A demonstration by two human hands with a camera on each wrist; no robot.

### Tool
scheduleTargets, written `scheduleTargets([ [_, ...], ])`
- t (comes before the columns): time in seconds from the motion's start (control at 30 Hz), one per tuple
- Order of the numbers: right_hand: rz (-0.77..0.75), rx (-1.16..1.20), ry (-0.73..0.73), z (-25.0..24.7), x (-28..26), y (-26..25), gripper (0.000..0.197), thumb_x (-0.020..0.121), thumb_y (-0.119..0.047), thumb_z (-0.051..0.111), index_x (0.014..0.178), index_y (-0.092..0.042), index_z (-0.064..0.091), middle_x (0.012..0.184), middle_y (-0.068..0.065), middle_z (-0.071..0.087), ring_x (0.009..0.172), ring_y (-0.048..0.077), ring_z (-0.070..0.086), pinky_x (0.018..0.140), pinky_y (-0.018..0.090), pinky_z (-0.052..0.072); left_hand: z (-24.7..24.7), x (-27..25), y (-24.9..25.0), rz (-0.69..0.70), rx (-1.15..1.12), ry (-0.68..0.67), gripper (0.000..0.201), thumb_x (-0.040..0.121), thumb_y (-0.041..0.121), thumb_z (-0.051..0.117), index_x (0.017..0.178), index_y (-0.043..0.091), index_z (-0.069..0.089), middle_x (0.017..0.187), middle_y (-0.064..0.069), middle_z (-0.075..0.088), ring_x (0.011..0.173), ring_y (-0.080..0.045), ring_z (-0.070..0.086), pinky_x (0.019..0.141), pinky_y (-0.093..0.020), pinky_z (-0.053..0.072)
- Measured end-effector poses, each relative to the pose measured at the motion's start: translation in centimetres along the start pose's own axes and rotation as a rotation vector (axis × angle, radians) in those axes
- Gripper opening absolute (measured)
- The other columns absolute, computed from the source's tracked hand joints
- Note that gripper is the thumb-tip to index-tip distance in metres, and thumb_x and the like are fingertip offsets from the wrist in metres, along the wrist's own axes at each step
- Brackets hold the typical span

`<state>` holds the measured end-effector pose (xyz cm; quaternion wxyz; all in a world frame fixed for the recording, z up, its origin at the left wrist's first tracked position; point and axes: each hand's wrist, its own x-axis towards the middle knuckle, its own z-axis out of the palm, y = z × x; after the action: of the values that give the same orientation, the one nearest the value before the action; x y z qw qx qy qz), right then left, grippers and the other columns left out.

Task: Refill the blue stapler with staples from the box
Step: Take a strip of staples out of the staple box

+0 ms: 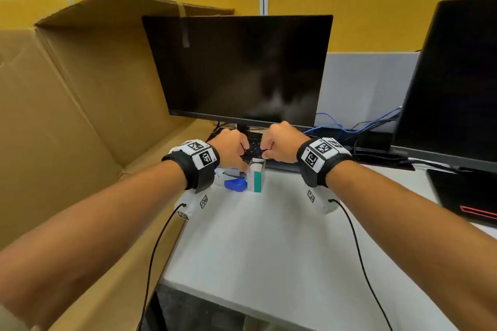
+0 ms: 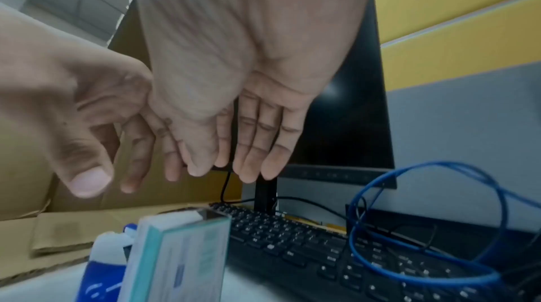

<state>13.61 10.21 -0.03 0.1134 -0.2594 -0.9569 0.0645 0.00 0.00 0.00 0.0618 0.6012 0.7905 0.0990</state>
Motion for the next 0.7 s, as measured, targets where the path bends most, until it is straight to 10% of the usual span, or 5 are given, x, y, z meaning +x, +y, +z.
scheduleTargets([
  [0.2,-0.022,0.08,-0.105,3.1,1.9,1.2,0.015,0.085,-0.022,0.066,0.086,-0.017,0.08,0.091,0.002,0.074,0.081,0.02,0.065,0.078,0.034,0.058,3.4,3.6,-1.4,-0.028,-0.002,-0.096,0.077,0.068,0.04,0.083,0.134,0.019,0.05,0.131,-0.003,0.06,0.113,-0.022,0.057,0.098,-0.037,0.051],
  [0.47,-0.008,0.145,-0.214,3.9,2.6,1.6,0.019,0.086,-0.021,0.07,0.098,-0.01,0.078,0.096,0.005,0.071,0.088,0.021,0.064,0.074,0.027,0.051,4.5,4.6,-1.1,0.063,-0.065,-0.139,0.056,0.071,0.036,0.082,0.119,0.016,0.061,0.109,-0.004,0.069,0.084,-0.015,0.061,0.079,-0.026,0.052],
  [0.7,0.039,0.056,-0.344,3.5,3.3,0.0,0.024,0.085,-0.018,0.07,0.107,-0.008,0.074,0.098,0.009,0.072,0.091,0.025,0.067,0.083,0.035,0.058,4.7,4.0,-0.9,0.042,-0.099,-0.146,0.056,0.069,0.034,0.084,0.115,0.014,0.059,0.111,-0.006,0.068,0.097,-0.02,0.062,0.093,-0.037,0.054],
])
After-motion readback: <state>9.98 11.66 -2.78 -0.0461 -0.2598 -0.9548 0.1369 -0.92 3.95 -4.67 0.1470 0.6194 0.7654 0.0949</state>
